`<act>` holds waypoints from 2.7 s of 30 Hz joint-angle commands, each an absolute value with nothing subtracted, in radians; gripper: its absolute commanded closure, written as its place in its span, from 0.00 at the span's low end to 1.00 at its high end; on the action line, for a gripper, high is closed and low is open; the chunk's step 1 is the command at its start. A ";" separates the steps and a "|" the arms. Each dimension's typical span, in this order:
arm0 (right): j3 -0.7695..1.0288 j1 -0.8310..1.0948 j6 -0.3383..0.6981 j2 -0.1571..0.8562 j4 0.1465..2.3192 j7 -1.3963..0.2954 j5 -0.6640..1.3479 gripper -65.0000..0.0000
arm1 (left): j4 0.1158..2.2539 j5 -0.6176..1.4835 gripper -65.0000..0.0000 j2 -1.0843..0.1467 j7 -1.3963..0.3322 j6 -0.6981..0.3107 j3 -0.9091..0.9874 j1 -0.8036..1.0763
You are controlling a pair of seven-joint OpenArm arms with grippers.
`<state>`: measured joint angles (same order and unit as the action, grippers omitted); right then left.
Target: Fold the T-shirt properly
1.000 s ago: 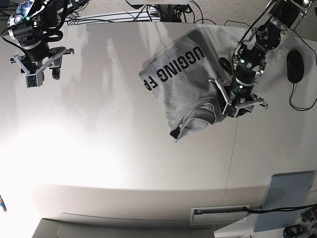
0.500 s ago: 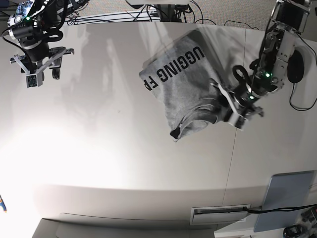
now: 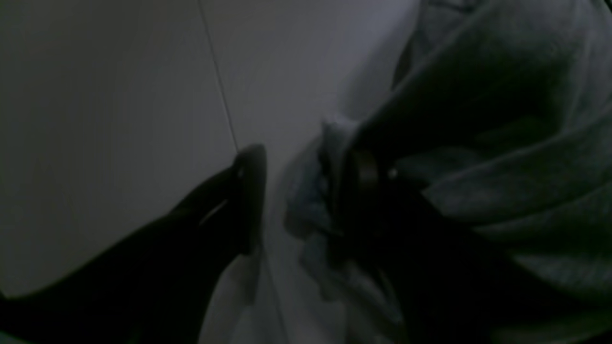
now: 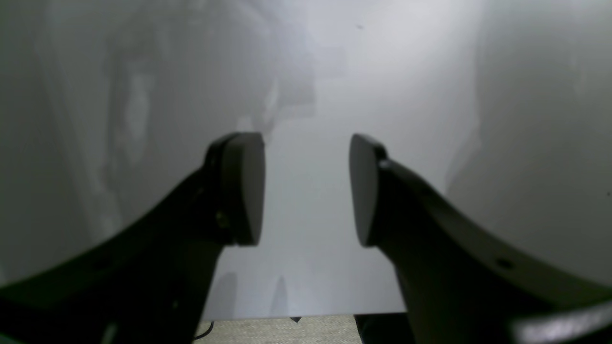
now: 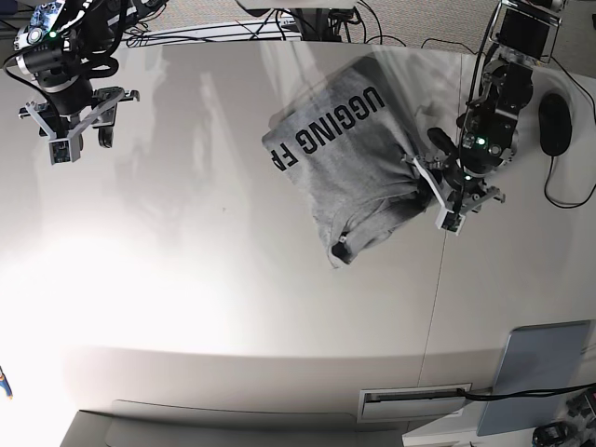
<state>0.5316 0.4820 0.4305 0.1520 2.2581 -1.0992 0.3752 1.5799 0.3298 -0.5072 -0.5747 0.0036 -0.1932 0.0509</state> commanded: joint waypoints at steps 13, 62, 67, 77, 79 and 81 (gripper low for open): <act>0.536 0.482 0.429 0.163 2.276 -1.077 0.385 0.56 | 1.732 0.506 0.67 -0.535 -0.678 -0.065 0.015 0.033; 0.538 0.511 0.429 0.163 2.276 -1.168 0.410 1.00 | 1.847 0.553 0.96 -0.355 -0.812 -0.146 0.132 0.175; 0.539 0.615 0.429 0.163 2.276 -1.177 0.411 1.00 | 2.009 0.556 0.96 -0.354 -0.812 -0.150 0.243 0.386; 0.539 0.890 0.429 0.163 2.276 -1.122 0.409 1.00 | 2.066 0.645 0.96 -0.349 -0.762 -0.237 0.422 0.788; 0.539 0.941 0.429 0.163 2.276 -1.121 0.410 1.00 | 2.057 0.626 0.96 -0.347 -0.741 -0.237 0.422 0.862; 0.539 0.992 0.429 0.163 2.271 -1.118 0.410 1.00 | 2.040 0.605 0.96 -0.342 -0.724 -0.238 0.422 0.925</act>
